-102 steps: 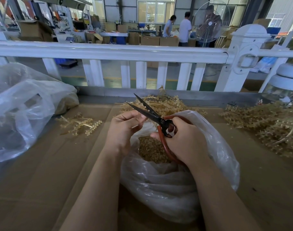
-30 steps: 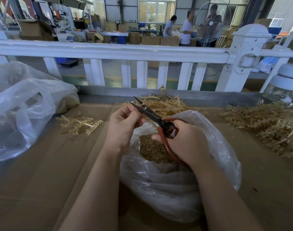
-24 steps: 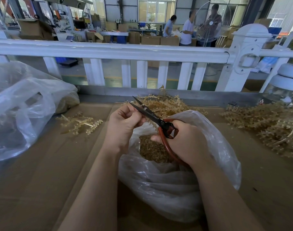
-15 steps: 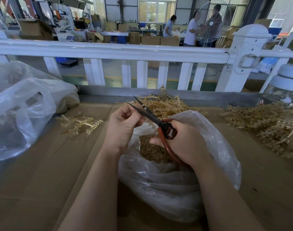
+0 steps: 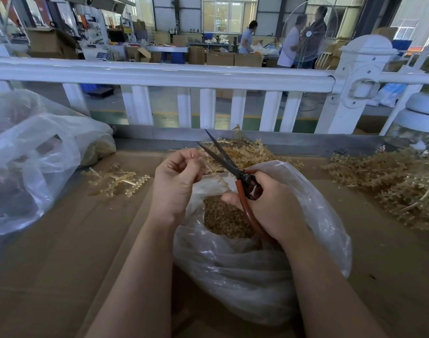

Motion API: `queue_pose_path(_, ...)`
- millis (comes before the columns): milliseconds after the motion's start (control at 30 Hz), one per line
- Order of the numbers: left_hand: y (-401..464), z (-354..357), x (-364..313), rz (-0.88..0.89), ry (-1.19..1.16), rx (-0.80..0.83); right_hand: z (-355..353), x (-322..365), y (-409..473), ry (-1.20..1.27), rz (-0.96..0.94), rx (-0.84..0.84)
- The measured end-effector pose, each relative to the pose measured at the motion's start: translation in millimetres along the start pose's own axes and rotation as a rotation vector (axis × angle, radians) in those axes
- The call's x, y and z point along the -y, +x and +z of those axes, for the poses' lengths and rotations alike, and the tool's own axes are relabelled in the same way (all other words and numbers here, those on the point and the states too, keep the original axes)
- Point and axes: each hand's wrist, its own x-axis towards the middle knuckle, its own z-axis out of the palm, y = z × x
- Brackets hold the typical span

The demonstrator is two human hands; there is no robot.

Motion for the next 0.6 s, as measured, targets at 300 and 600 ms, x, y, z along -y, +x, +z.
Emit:
queue_pose_path(300,1.1,-1.3,4.6,0.015,0.045,-0.071,0.7,2.2,0.5,0.131,0.037,-0.038)
queue_pose_path(600,0.6,0.6,4.3,-0.061,0.027,0.095,4.6,-0.6,0.4,-0.058,-0.029,-0.009)
